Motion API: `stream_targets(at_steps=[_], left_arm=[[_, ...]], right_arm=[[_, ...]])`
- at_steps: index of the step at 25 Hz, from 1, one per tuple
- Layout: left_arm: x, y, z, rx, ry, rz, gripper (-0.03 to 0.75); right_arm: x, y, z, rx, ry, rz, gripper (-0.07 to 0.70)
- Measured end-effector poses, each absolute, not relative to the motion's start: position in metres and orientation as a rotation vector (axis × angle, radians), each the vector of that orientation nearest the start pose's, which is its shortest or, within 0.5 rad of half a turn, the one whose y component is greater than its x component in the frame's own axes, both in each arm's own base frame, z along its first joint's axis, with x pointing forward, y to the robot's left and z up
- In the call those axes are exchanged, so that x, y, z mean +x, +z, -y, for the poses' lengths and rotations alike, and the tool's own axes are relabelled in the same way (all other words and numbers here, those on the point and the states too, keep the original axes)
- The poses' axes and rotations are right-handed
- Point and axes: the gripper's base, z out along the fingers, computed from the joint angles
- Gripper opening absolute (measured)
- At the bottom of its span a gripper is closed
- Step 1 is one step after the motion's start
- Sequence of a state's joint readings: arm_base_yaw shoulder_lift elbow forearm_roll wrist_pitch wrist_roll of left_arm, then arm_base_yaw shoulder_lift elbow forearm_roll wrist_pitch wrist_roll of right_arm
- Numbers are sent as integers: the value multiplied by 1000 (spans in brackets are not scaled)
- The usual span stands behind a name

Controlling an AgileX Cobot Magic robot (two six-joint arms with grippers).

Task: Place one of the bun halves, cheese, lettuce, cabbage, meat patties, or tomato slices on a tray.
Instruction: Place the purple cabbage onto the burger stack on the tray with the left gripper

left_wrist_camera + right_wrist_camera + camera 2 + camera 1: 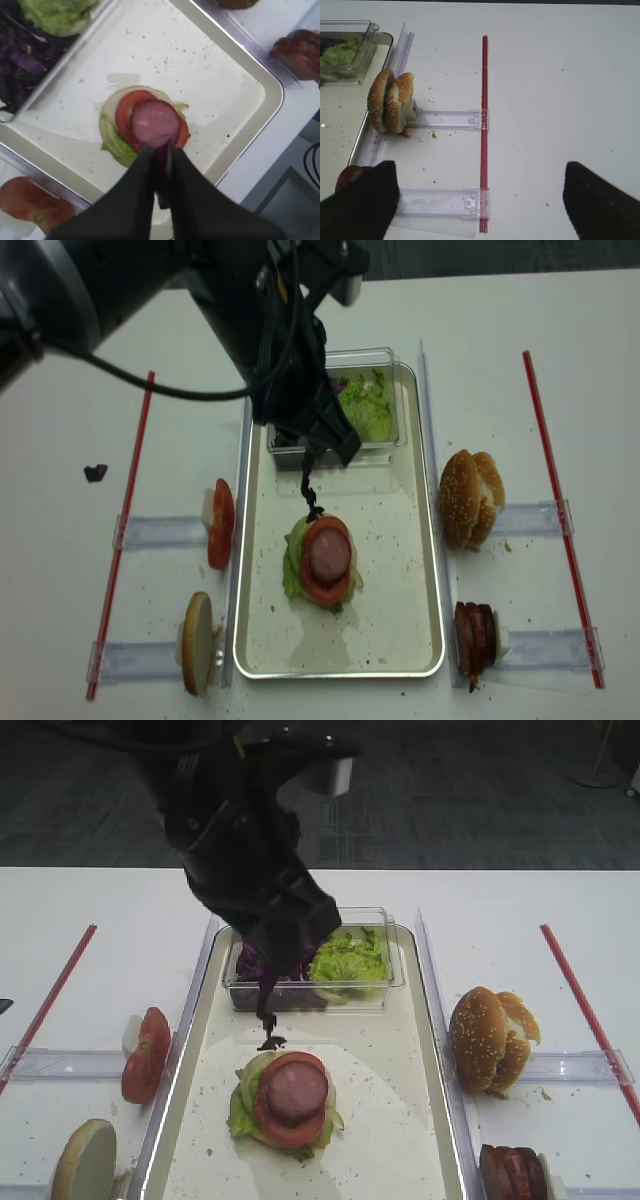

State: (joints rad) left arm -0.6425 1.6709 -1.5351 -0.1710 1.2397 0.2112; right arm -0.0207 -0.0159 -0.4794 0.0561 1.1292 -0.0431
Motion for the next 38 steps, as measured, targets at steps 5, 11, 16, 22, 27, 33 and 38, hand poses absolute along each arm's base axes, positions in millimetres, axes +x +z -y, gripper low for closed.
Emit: stream_targets(at_steps=[5,11,16,22,27,33,38], left_arm=[[249,308,223,1227,-318,-2683,41],[245,300,224,1249,-312,-2702,41],[245,300,224,1257,-311,-2698,41],[248,293,226,1289,-303,-2702,41],[256,273,232,1325,-275,-2746,41],[264,250,236,1365,-219,-2787,41],[268,238,239,1397,-207,-2804,41]], right_arm=[[-8,266,-5,-25,32,-2116,678],[-8,266,-5,-26,31,-2116,678],[-8,266,-5,-26,31,-2116,678],[-8,266,-5,-26,31,-2116,678],[-8,266,-5,-26,31,-2116,678],[-8,266,-5,-26,31,-2116,678],[-8,266,-5,-26,31,-2116,678]])
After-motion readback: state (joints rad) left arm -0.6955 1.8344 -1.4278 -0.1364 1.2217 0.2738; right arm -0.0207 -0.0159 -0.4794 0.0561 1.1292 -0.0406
